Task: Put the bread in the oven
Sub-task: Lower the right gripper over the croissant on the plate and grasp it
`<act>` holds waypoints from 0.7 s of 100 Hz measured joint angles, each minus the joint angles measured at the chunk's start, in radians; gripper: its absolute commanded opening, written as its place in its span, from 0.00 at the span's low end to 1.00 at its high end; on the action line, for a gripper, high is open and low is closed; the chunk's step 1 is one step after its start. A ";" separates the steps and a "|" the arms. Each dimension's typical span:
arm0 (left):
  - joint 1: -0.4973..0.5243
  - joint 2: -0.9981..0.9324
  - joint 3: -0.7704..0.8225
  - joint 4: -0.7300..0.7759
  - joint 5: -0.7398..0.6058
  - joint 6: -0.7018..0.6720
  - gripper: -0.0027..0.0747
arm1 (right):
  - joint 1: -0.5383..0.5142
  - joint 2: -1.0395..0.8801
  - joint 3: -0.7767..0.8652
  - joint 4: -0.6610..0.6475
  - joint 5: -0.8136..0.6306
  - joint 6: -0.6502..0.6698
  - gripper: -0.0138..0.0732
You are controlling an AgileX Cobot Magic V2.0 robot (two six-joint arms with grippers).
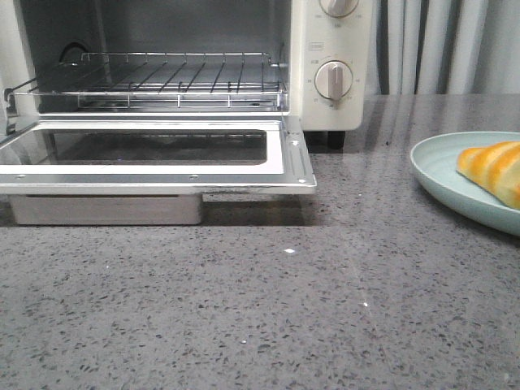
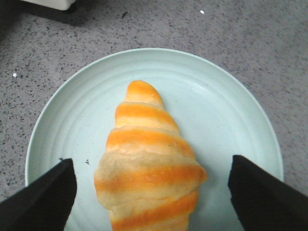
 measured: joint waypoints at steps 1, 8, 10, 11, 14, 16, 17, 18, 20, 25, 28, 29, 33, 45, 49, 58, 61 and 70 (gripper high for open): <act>0.000 0.000 0.000 0.000 0.000 0.000 0.01 | 0.000 0.002 -0.007 0.002 0.018 -0.002 0.83; 0.000 0.000 0.000 0.000 0.000 0.000 0.01 | 0.000 0.031 -0.084 0.021 0.113 -0.020 0.83; 0.000 0.000 0.000 0.000 0.000 0.000 0.01 | 0.000 0.042 -0.109 0.028 0.132 -0.025 0.83; 0.000 0.000 0.000 0.000 0.000 0.000 0.01 | 0.000 0.046 -0.126 0.028 0.150 -0.029 0.83; 0.000 0.000 0.000 0.000 0.000 0.000 0.01 | 0.000 0.065 -0.160 0.039 0.186 -0.038 0.83; 0.000 0.000 0.000 0.000 0.000 0.000 0.01 | 0.000 0.080 -0.184 0.043 0.210 -0.047 0.83; 0.000 0.000 0.000 0.000 0.000 0.000 0.01 | 0.000 0.091 -0.192 0.046 0.218 -0.050 0.83; 0.000 0.000 0.000 0.000 0.000 0.000 0.01 | 0.000 0.096 -0.207 0.049 0.232 -0.055 0.83; 0.000 0.000 0.000 0.000 0.000 0.000 0.01 | 0.000 0.113 -0.222 0.055 0.255 -0.060 0.83; 0.000 0.000 0.000 0.000 0.000 0.000 0.01 | 0.000 0.157 -0.276 0.063 0.304 -0.073 0.83; 0.000 0.000 0.000 0.000 0.000 0.000 0.01 | 0.000 0.183 -0.299 0.071 0.330 -0.077 0.83; 0.000 0.000 0.000 0.000 0.000 0.000 0.01 | 0.000 0.196 -0.304 0.071 0.342 -0.078 0.83; 0.000 0.000 0.000 0.000 0.000 0.000 0.01 | 0.000 0.228 -0.333 0.075 0.369 -0.082 0.83; 0.000 0.000 0.000 0.000 0.000 0.000 0.01 | 0.000 0.318 -0.382 0.077 0.431 -0.090 0.83; 0.000 0.000 0.000 0.000 0.000 0.000 0.01 | 0.000 0.336 -0.390 0.079 0.445 -0.091 0.83; 0.000 0.000 0.000 0.002 0.000 0.000 0.01 | 0.000 0.362 -0.394 0.080 0.459 -0.093 0.83; 0.000 0.000 0.000 0.004 0.000 0.000 0.01 | 0.000 0.368 -0.394 0.080 0.464 -0.093 0.83; 0.000 0.000 0.000 0.006 0.000 0.000 0.01 | 0.000 0.376 -0.394 0.082 0.468 -0.096 0.83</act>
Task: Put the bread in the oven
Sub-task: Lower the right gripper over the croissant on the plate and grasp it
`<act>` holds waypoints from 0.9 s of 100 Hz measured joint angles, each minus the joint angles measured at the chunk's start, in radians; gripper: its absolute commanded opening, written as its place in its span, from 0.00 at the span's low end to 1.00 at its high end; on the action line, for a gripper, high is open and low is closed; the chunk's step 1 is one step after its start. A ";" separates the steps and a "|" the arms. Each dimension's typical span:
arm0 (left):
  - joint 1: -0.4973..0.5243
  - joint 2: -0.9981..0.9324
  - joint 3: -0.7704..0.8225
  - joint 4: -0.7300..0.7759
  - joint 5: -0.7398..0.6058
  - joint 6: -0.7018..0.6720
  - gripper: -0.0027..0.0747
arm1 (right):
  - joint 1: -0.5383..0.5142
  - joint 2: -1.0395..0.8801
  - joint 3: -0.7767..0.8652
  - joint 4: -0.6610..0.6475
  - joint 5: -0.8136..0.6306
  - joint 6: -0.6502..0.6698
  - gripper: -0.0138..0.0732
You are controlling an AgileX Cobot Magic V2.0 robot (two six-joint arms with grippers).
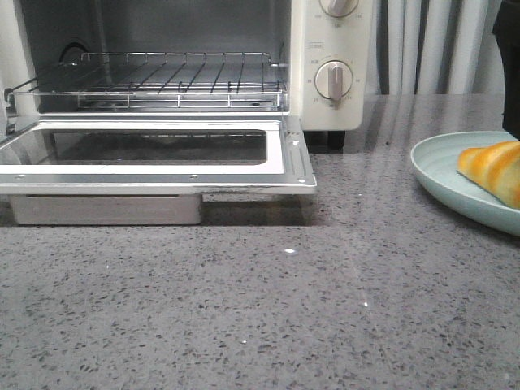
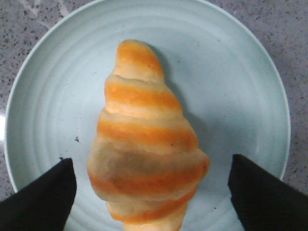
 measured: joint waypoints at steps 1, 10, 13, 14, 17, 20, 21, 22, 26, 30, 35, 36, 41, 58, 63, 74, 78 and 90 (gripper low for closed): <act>0.000 0.000 0.000 -0.001 0.000 0.000 0.01 | 0.000 0.000 0.000 0.000 0.000 0.000 0.83; 0.000 0.000 0.000 -0.001 0.000 0.000 0.01 | 0.000 0.000 -0.004 0.006 0.002 0.000 0.83; 0.000 0.000 0.000 0.001 0.000 0.000 0.01 | 0.000 0.001 -0.004 0.006 0.002 0.000 0.83; 0.000 0.000 0.000 0.000 0.000 0.000 0.01 | 0.000 0.003 -0.006 0.006 0.004 0.000 0.83; 0.000 0.000 0.000 0.000 0.000 0.000 0.01 | 0.000 0.005 -0.006 0.006 0.004 0.000 0.83; 0.000 0.000 0.000 0.000 0.000 0.000 0.01 | 0.000 0.009 -0.008 0.006 0.004 0.000 0.83; 0.000 0.000 0.000 0.000 0.000 0.000 0.01 | 0.000 0.009 -0.008 0.006 0.004 0.000 0.83; 0.000 0.000 0.000 0.000 0.000 0.000 0.01 | 0.000 0.012 -0.008 0.006 0.004 0.000 0.83; 0.000 0.000 0.000 0.000 0.000 0.000 0.01 | 0.000 0.022 -0.008 0.008 0.006 0.000 0.83; 0.000 0.000 0.000 0.000 0.000 0.000 0.01 | 0.000 0.030 -0.008 0.010 0.006 0.000 0.83; 0.000 0.000 0.000 0.001 0.000 0.000 0.01 | 0.000 0.043 -0.008 0.014 0.010 0.000 0.83; 0.000 0.000 0.000 0.001 0.000 0.000 0.01 | 0.000 0.047 -0.008 0.014 0.013 0.000 0.83; 0.000 0.000 0.000 0.001 0.000 0.000 0.01 | 0.000 0.058 -0.008 0.016 0.013 0.000 0.83; 0.000 0.000 -0.011 0.003 0.000 0.000 0.01 | 0.000 0.070 -0.008 0.019 0.013 0.000 0.83; 0.000 0.000 -0.019 0.007 0.000 0.000 0.01 | 0.000 0.070 -0.008 0.019 0.013 -0.001 0.83; 0.000 0.000 -0.023 0.014 -0.002 0.000 0.01 | 0.000 0.070 -0.008 0.019 0.015 -0.001 0.82; 0.000 0.000 -0.023 0.015 -0.002 0.000 0.01 | 0.000 0.070 -0.008 0.019 0.017 -0.001 0.80; 0.000 0.000 -0.023 0.017 -0.002 0.000 0.01 | 0.000 0.070 -0.008 0.019 0.028 -0.001 0.68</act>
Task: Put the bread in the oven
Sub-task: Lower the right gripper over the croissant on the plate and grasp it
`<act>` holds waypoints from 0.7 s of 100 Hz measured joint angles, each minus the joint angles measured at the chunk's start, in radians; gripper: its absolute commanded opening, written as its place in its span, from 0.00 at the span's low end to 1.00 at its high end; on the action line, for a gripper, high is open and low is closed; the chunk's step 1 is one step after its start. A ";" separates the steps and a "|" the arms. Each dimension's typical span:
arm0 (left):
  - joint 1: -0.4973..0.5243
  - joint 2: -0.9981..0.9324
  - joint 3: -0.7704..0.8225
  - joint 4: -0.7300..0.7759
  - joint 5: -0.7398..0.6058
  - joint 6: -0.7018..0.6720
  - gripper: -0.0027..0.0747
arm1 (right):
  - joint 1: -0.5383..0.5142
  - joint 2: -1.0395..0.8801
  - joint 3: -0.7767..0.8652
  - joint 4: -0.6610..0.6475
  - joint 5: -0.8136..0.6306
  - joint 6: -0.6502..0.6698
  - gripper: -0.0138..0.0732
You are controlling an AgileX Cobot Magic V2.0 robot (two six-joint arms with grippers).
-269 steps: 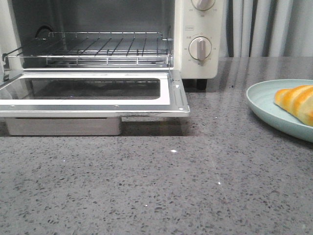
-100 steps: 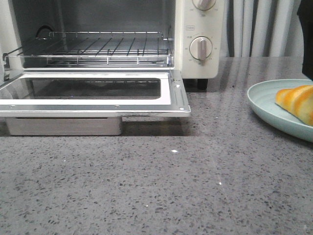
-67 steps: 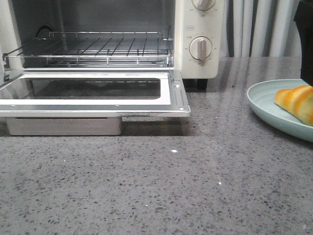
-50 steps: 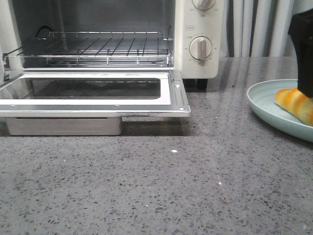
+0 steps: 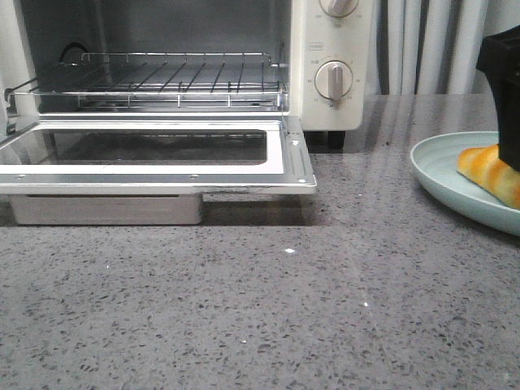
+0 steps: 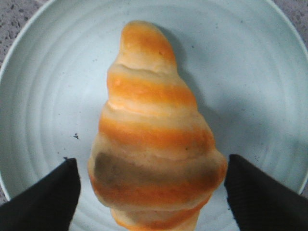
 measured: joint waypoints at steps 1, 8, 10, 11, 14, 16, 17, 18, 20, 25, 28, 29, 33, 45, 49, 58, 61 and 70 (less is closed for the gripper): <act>0.000 0.000 0.000 0.000 0.000 0.000 0.01 | 0.000 0.000 0.000 0.000 0.000 0.000 0.68; 0.000 0.000 0.000 0.000 0.000 0.000 0.01 | 0.000 0.000 0.000 0.000 0.004 0.000 0.61; 0.000 0.000 0.000 0.000 0.000 0.000 0.01 | 0.000 0.000 0.000 0.000 0.005 0.000 0.59; 0.000 0.000 0.000 0.000 0.000 0.000 0.01 | 0.000 0.000 0.000 0.000 0.005 0.000 0.59; 0.000 0.000 0.000 0.000 0.000 0.000 0.01 | 0.000 0.000 0.000 0.000 0.006 0.000 0.57; 0.000 0.000 0.000 0.000 0.000 0.000 0.01 | 0.000 0.000 0.000 0.000 0.006 0.000 0.57; 0.000 0.000 0.000 0.000 0.000 0.000 0.01 | 0.000 0.000 0.000 0.000 0.006 0.000 0.57; 0.000 0.000 0.000 0.000 0.000 0.000 0.01 | 0.000 0.000 0.000 0.000 0.007 0.000 0.57; 0.000 0.000 0.000 0.000 0.000 0.000 0.01 | 0.000 0.000 0.000 0.000 0.009 0.000 0.56; 0.000 0.000 0.000 0.000 0.000 0.000 0.01 | 0.000 0.000 0.000 0.000 0.008 0.000 0.56; 0.000 0.000 0.000 0.000 0.000 0.000 0.01 | 0.000 0.000 0.000 -0.002 0.010 0.000 0.56; 0.000 0.000 0.000 0.000 0.000 0.000 0.01 | 0.000 0.000 0.000 -0.002 0.009 0.000 0.56; 0.000 0.000 0.000 0.000 0.000 0.000 0.01 | 0.000 0.002 0.000 -0.002 0.011 -0.002 0.56; 0.000 0.000 0.000 0.000 0.000 0.000 0.01 | 0.000 0.020 0.000 -0.006 0.014 -0.002 0.56; 0.000 0.000 0.000 0.002 0.000 0.000 0.01 | 0.000 0.029 0.000 -0.006 0.019 -0.002 0.56; 0.000 0.000 0.000 0.002 0.000 0.000 0.01 | 0.000 0.053 -0.002 -0.006 0.023 -0.002 0.56; 0.000 0.000 0.000 0.002 0.000 0.000 0.01 | 0.000 0.060 -0.004 -0.006 0.025 -0.002 0.54; 0.000 0.000 0.000 0.002 0.000 0.000 0.01 | 0.000 0.072 -0.004 -0.008 0.024 -0.002 0.45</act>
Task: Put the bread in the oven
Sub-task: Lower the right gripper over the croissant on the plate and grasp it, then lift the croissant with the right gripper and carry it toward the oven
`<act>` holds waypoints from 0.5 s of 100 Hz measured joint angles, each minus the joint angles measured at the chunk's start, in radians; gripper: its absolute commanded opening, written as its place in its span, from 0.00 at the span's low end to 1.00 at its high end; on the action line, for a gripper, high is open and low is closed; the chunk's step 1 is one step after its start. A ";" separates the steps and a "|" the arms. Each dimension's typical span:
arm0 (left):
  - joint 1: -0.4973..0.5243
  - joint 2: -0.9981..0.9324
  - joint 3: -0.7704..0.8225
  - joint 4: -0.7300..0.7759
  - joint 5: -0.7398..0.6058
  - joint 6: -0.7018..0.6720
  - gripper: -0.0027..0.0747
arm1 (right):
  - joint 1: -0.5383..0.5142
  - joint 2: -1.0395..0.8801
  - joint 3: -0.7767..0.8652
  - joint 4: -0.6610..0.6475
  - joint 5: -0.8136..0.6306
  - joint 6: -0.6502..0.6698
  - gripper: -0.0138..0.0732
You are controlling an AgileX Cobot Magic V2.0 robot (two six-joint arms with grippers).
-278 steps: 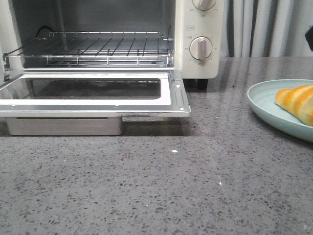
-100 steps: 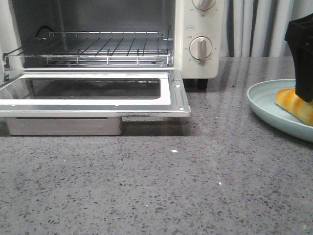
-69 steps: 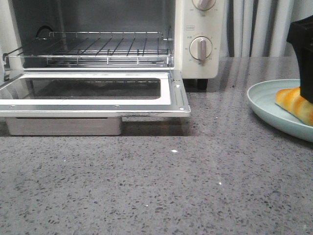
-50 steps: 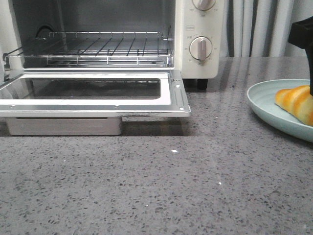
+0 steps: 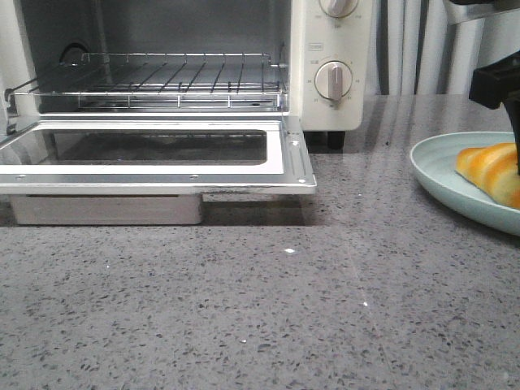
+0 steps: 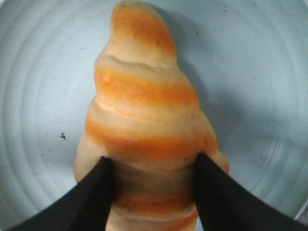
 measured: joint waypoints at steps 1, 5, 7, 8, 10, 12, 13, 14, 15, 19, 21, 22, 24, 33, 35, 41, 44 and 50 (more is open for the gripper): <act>0.000 0.000 0.000 0.000 0.000 0.000 0.01 | 0.000 0.000 0.000 0.000 0.000 0.000 0.44; 0.000 0.000 0.000 0.000 0.000 0.000 0.01 | 0.000 0.000 0.000 0.000 0.000 0.000 0.37; 0.000 0.000 0.000 0.000 0.000 0.000 0.01 | 0.000 0.002 0.000 0.000 0.000 0.000 0.33; 0.000 0.000 0.000 0.000 0.000 0.000 0.01 | 0.000 0.002 0.000 0.000 0.000 0.000 0.33; 0.000 0.000 0.000 0.000 0.000 0.000 0.01 | 0.000 0.002 0.000 0.000 -0.002 0.000 0.30; 0.000 0.000 -0.001 0.000 0.000 0.000 0.01 | 0.000 0.002 0.000 0.000 -0.002 0.000 0.26; 0.000 0.000 -0.001 0.000 0.000 0.000 0.01 | 0.000 0.002 0.000 0.000 -0.002 0.000 0.26; 0.000 0.000 -0.001 0.000 0.000 0.000 0.01 | 0.000 0.002 0.000 0.000 -0.002 0.000 0.24; 0.000 0.000 -0.003 0.000 0.000 0.000 0.01 | 0.000 0.002 0.000 0.000 -0.002 0.000 0.24; 0.000 0.000 -0.002 0.000 0.000 0.000 0.01 | 0.000 0.004 0.000 0.000 -0.004 0.000 0.18; 0.000 0.000 -0.002 0.000 0.000 0.000 0.01 | 0.000 0.004 0.000 0.000 -0.003 0.000 0.17; 0.000 0.000 -0.002 0.000 0.000 0.000 0.01 | 0.000 0.004 0.000 0.000 -0.003 0.000 0.16; 0.000 0.000 -0.002 0.000 0.000 0.000 0.01 | 0.000 0.004 0.000 0.000 -0.003 0.000 0.14; 0.000 0.000 -0.002 0.000 0.000 0.000 0.01 | 0.000 0.006 0.000 0.000 -0.003 0.000 0.09; 0.000 0.000 -0.002 0.000 0.000 0.000 0.01 | 0.000 0.008 0.000 0.000 -0.003 0.000 0.09; 0.000 0.000 -0.002 0.000 0.000 0.000 0.01 | 0.000 0.008 0.000 0.000 -0.003 0.000 0.09; 0.000 0.000 -0.002 0.000 0.000 0.000 0.01 | 0.000 0.008 0.000 0.000 -0.003 0.000 0.09; 0.000 0.000 -0.002 0.000 0.000 0.000 0.01 | 0.000 0.008 0.000 0.000 -0.004 0.000 0.09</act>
